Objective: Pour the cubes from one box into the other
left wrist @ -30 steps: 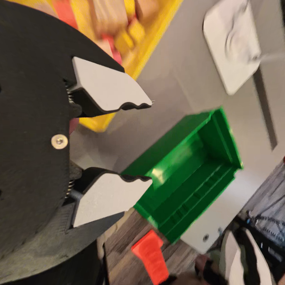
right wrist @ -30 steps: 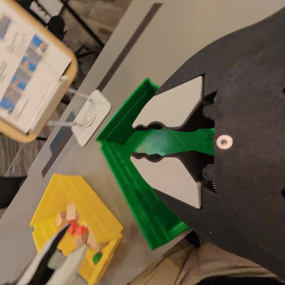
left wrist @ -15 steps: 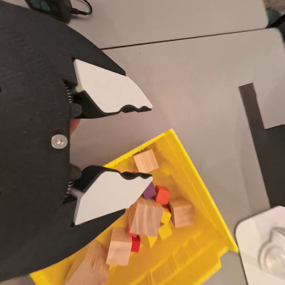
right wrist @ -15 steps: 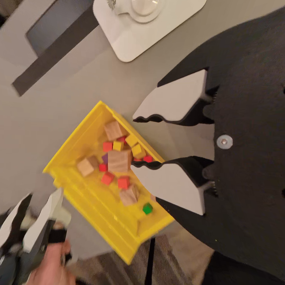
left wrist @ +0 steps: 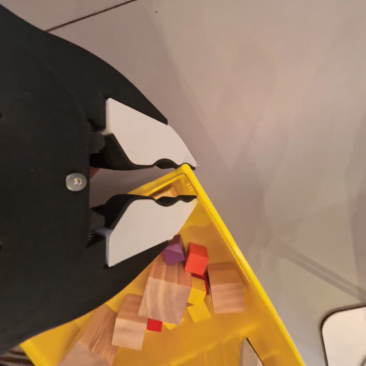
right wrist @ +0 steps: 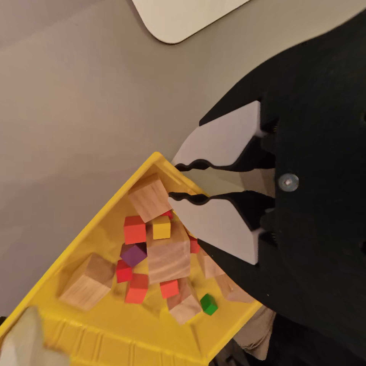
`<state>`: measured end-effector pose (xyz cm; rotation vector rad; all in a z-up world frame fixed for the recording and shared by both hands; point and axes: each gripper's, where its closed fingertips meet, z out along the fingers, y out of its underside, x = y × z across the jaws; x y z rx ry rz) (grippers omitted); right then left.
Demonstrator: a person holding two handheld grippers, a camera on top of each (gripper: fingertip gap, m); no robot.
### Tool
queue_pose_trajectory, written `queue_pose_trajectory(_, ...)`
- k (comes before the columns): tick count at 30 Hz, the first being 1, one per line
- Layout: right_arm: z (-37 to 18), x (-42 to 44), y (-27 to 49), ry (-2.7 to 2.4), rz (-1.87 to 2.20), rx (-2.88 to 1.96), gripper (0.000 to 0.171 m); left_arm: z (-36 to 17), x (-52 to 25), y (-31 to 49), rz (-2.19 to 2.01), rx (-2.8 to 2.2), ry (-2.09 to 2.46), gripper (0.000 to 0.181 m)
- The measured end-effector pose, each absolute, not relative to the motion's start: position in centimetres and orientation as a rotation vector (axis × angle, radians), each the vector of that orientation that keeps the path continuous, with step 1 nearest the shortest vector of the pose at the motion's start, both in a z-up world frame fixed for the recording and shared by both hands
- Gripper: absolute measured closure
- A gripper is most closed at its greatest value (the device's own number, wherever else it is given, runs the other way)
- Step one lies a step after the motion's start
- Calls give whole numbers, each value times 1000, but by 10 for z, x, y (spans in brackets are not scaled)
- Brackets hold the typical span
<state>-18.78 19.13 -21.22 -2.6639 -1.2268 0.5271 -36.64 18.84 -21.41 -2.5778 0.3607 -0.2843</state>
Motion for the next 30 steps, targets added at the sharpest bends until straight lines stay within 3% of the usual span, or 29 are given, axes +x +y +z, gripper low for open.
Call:
queue_pose_trajectory(7, -215, -182, 208, -1340, 224, -2708, 154, -217, -365, 190, -193, -2641, 524, 154)
queue_pose_trajectory(9, -218, -179, 212, -1379, 194, -2701, 162, -218, -364, 192, -246, -2629, 482, 155)
queue_pose_trajectory(18, -224, -180, 207, -1362, 363, -2712, 167, -220, -364, 199, -240, -2616, 471, 166)
queue_pose_trajectory(30, -202, -149, 205, -1253, 532, -2693, 166, -178, -332, 223, -162, -2590, 646, 169)
